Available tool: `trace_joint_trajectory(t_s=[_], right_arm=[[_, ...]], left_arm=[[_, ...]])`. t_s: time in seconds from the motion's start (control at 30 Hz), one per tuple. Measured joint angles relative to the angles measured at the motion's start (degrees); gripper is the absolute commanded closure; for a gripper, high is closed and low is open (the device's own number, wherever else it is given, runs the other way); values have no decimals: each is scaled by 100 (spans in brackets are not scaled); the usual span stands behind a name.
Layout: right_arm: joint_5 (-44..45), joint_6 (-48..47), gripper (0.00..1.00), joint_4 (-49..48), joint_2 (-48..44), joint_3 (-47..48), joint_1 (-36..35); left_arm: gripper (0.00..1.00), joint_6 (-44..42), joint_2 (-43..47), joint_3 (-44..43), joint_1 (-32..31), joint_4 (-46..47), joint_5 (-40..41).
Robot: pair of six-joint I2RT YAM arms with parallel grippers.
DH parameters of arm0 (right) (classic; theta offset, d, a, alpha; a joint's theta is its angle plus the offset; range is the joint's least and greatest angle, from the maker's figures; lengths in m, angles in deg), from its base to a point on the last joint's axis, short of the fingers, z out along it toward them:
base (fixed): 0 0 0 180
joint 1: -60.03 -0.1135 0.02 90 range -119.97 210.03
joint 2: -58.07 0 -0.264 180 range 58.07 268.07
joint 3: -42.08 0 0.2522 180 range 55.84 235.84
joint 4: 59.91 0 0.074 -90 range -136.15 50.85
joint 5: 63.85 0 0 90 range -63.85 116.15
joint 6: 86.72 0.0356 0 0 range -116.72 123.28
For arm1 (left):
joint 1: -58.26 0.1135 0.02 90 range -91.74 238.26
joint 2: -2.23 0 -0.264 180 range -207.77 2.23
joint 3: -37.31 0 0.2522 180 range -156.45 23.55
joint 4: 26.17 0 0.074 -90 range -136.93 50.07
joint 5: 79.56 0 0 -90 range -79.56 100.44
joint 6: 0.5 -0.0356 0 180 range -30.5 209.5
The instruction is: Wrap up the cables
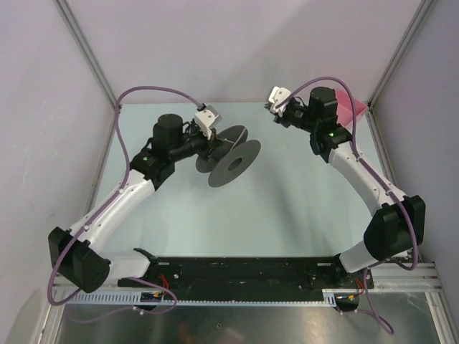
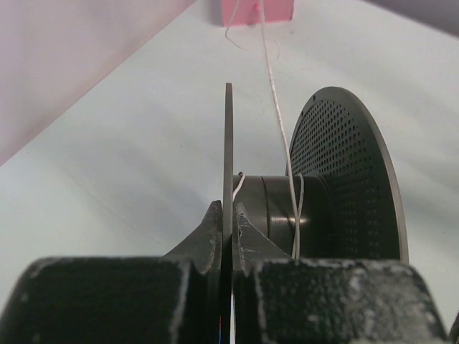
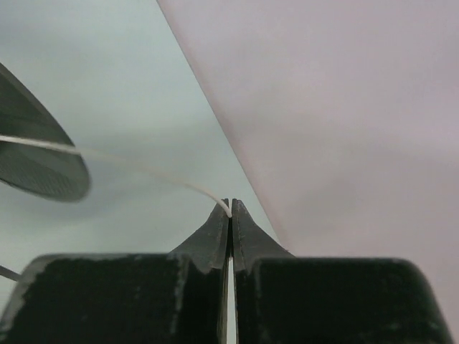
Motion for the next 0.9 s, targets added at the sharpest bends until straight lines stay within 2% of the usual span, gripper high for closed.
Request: trace_joint_trajectory(t_s=[0.17,0.43,0.47,0.5,0.6,0.67,0.73,0.9], right_arm=[[-42,118,100,76,247,0,396],[-935,732,100,339,483,52,514],[-1014,833,98,330,483,83,511],[-1060,885,89,315,483,96,511],[-1172,1224,46,304,481,83,507],[-1178,1510,27,302,481,-7,557],[-1187,1803,17,232,479,-133,614],[-1233,2341,10,44,409,-433,695]], left_arm=[[100,341,107,-249,398,-4,-678],[100,1565,-356,-2098,599,-44,-868],[100,1714,-439,-2267,614,-90,-848],[100,1821,-507,-2398,627,-129,-824],[100,2203,-748,-2820,671,-234,-688],[100,2413,-807,-3045,699,-223,-599],[100,2618,-811,-3274,713,-199,-474],[100,2983,-732,-3517,715,68,-140]])
